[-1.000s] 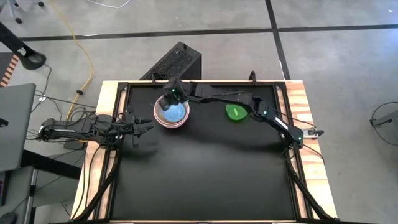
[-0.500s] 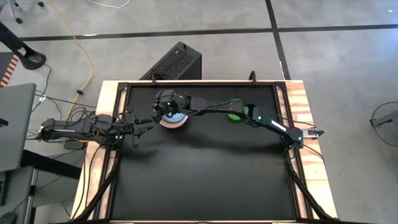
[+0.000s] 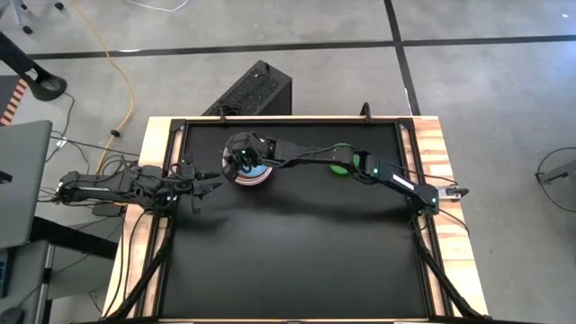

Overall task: Nest bowls inside each other
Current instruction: Adjust the stacked bowls on the table

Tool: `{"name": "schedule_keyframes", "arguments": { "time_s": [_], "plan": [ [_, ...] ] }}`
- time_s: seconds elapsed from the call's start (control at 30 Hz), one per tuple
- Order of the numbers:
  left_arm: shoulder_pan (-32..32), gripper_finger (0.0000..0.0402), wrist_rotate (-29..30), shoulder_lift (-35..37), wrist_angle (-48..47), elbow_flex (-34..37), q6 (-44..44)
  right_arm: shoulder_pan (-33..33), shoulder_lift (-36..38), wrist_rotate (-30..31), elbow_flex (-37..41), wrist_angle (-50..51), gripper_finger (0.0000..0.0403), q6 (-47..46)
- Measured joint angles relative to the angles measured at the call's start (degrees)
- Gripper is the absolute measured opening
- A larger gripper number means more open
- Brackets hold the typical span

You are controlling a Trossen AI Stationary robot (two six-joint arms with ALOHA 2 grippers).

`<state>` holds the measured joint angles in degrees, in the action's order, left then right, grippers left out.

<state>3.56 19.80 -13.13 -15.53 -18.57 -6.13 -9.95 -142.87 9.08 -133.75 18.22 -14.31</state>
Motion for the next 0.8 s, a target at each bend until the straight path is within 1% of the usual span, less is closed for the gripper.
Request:
{"name": "schedule_keyframes", "arguments": {
  "time_s": [0.13,0.3,0.57,0.8],
  "plan": [
    [0.01,0.0128,0.02,0.0,0.0,0.0,-0.01,0.9,0.0,0.0,0.0,-0.46,0.0152,2.19],
    [0.01,0.0128,0.02,0.0,0.0,0.0,-0.07,1.0,0.0,-0.07,0.0,-0.21,0.0152,2.23],
    [0.02,0.0128,0.0,0.0,0.0,0.0,-0.47,0.73,-2.68,-0.03,0.02,-0.52,0.0152,2.33],
    [0.0,0.0128,-0.06,0.0,0.0,0.0,0.02,0.71,-1.45,0.34,0.11,-0.26,0.0152,3.84]
  ]
}}
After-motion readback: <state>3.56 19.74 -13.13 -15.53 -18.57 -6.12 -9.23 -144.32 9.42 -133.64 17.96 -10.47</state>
